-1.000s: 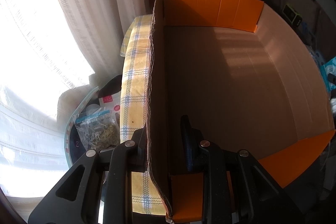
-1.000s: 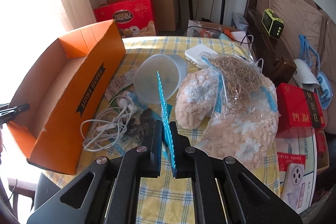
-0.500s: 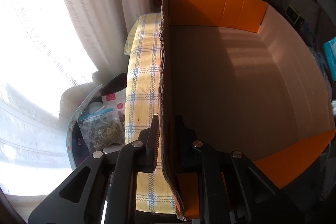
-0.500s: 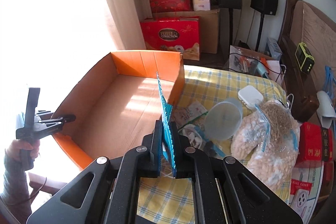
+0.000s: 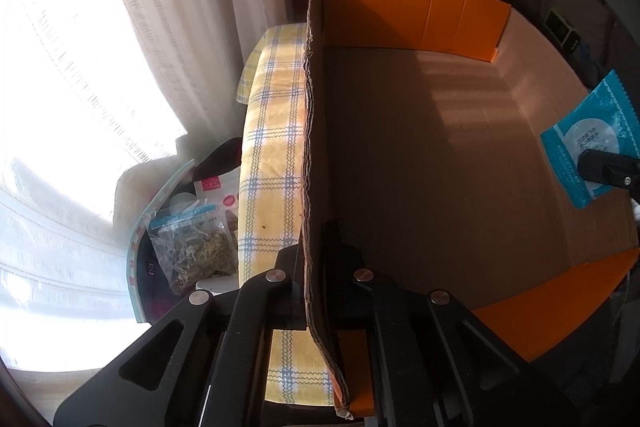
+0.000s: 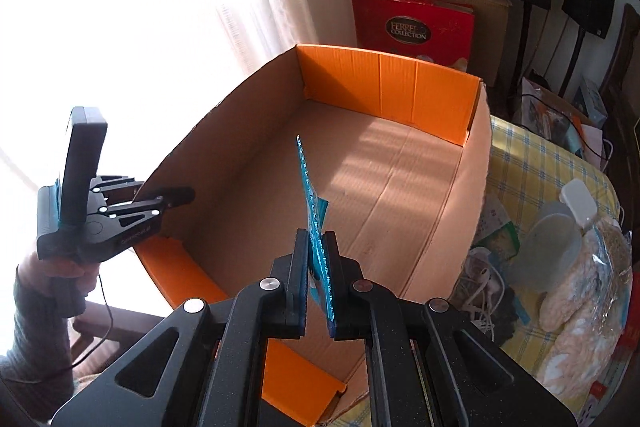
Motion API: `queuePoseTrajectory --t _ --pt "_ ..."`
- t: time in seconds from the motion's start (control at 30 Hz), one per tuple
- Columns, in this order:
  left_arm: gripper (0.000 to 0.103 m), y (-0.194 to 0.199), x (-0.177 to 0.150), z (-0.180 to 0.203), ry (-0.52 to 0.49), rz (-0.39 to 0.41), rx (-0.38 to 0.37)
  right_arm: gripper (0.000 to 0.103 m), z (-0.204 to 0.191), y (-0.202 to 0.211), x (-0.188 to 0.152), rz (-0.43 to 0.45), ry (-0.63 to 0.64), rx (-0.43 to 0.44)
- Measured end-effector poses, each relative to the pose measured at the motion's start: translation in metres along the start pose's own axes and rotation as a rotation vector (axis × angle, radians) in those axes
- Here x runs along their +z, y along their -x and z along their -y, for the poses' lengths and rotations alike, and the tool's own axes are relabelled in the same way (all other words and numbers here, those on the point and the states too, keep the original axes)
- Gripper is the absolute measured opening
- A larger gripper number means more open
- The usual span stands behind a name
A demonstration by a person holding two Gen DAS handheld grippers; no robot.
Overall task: Organize objects
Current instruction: 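Carry the teal packet into the box and open the right gripper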
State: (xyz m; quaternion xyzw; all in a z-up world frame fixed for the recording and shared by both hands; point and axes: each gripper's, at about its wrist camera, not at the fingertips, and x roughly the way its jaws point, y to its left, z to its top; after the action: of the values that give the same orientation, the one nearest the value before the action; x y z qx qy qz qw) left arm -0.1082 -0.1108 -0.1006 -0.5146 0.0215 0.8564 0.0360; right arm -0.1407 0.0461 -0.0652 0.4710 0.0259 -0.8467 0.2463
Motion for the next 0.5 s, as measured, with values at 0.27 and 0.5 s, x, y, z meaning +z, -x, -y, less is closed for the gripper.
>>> queuePoseTrajectory --t 0.27,0.5 --pt "0.004 0.008 -0.002 -0.008 0.001 0.001 -0.001 0.006 -0.018 -0.038 0.000 -0.108 0.011 0.044" --pt "0.004 0.007 -0.002 -0.010 0.014 0.002 -0.005 0.006 -0.028 -0.063 0.012 -0.191 -0.004 0.081"
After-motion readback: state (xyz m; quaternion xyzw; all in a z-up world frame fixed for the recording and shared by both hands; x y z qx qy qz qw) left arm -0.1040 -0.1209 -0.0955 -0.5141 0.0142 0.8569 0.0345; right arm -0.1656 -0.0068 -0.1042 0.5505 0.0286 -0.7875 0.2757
